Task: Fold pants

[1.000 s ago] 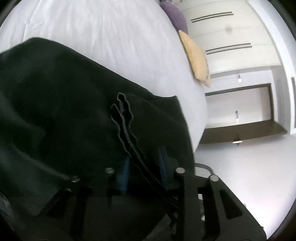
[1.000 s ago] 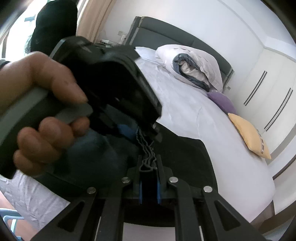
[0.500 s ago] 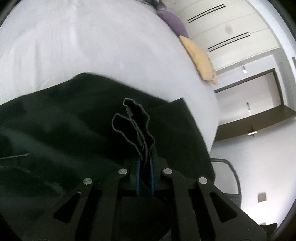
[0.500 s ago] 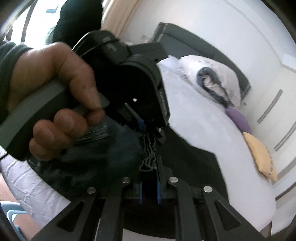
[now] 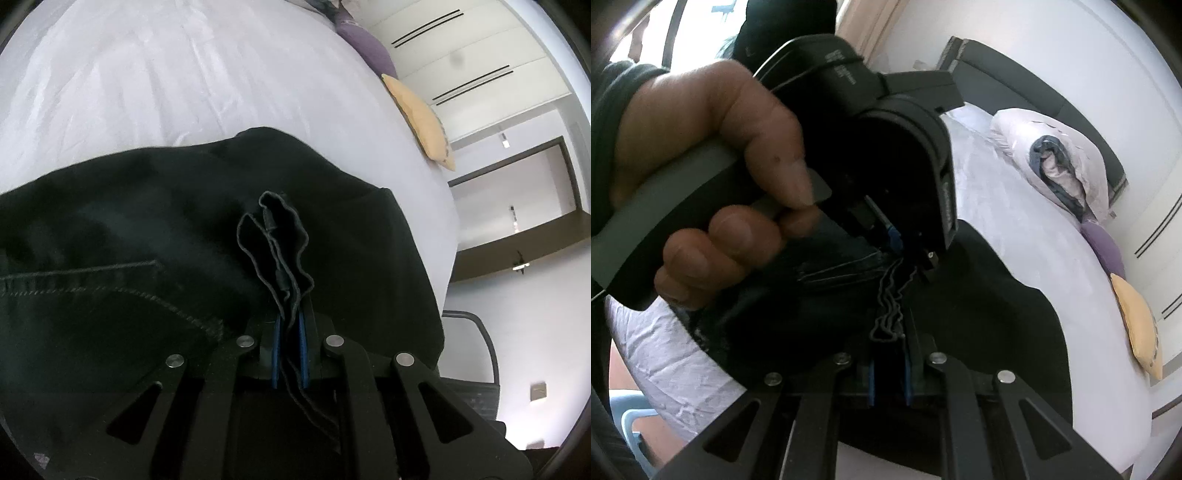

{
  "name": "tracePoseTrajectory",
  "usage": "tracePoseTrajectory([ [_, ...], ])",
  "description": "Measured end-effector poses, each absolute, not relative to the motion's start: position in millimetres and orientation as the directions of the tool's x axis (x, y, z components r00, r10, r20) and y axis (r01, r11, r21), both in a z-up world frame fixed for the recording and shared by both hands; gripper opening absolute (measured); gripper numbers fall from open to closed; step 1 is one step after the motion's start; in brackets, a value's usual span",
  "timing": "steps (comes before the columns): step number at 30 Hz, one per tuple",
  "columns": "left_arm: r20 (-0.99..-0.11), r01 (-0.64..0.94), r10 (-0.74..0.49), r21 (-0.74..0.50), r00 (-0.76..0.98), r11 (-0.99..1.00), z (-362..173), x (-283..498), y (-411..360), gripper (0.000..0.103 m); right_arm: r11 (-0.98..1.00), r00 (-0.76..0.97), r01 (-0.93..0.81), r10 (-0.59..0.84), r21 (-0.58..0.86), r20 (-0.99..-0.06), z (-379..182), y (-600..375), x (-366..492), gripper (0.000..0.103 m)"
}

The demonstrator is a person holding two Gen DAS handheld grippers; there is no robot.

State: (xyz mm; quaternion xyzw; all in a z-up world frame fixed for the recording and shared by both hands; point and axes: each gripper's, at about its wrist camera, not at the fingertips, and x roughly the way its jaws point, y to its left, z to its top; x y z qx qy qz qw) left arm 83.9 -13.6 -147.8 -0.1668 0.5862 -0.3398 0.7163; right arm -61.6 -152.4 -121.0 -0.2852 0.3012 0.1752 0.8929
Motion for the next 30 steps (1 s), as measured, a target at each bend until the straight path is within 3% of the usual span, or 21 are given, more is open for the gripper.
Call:
tracePoseTrajectory([
  [17, -0.731, 0.283, -0.673, -0.626, 0.11, 0.726, -160, 81, -17, 0.01, 0.745, 0.719, -0.532, 0.146, -0.403, -0.679, -136, -146, -64, 0.012],
  [22, -0.72, 0.257, -0.688, -0.65, 0.092, 0.715, -164, 87, -14, 0.012, 0.757, 0.703, -0.538, 0.162, -0.37, -0.692, -140, -150, -57, 0.017],
  [26, -0.777, 0.275, -0.609, -0.558, 0.159, 0.783, -145, 85, -6, 0.015, 0.786, 0.693, -0.533, 0.194, -0.313, -0.694, -139, -159, -53, 0.018],
  [28, -0.808, 0.28, -0.549, -0.488, 0.215, 0.827, -132, 83, 0, 0.015, 0.79, 0.694, -0.53, 0.194, -0.309, -0.693, -139, -160, -53, 0.02],
  [29, -0.811, 0.284, -0.537, -0.471, 0.233, 0.835, -125, 82, 1, 0.015, 0.788, 0.693, -0.533, 0.199, -0.307, -0.693, -139, -160, -54, 0.025],
  [30, -0.82, 0.279, -0.512, -0.444, 0.258, 0.851, -119, 82, 2, 0.015, 0.788, 0.691, -0.535, 0.202, -0.304, -0.694, -138, -161, -54, 0.036],
])
